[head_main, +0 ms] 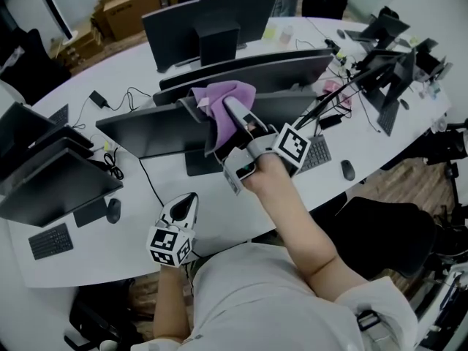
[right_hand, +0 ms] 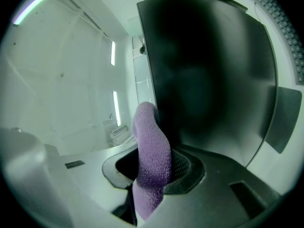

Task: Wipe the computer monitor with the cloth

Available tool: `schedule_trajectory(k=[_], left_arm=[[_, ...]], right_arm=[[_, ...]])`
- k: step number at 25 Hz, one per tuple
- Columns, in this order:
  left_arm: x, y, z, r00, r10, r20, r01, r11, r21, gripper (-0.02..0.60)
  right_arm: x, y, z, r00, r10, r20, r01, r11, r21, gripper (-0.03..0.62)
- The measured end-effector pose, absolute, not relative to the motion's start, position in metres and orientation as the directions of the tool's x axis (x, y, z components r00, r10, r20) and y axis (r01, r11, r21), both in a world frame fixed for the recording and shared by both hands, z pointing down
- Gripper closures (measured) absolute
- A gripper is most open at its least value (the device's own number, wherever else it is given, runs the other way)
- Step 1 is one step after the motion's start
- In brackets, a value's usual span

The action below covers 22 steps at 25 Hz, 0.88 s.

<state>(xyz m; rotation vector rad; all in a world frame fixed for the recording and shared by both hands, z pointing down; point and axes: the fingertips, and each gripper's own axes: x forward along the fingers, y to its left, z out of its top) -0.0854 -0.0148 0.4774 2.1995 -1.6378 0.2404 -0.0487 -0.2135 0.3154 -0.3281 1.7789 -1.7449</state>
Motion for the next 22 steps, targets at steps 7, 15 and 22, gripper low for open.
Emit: schedule_trajectory(k=[7,15,22], left_arm=[[-0.061,-0.027,0.479,0.338,-0.869,0.361,-0.938,-0.28,0.205,0.578],[-0.037,-0.04,0.482,0.385,-0.849,0.362,-0.921,-0.33,0.206,0.578],[-0.017,-0.05,0.482,0.428,-0.827,0.364,-0.903,-0.376,0.208,0.578]], right_arm=[[-0.013,-0.23,0.319,-0.75,-0.615,-0.245,0.233,0.101,-0.967,0.491],[0.036,-0.251,0.324,-0.691,-0.684,-0.235,0.208,0.122,-0.97,0.491],[0.078,-0.266,0.325,-0.635,-0.738,-0.231,0.198,0.134,-0.971,0.491]])
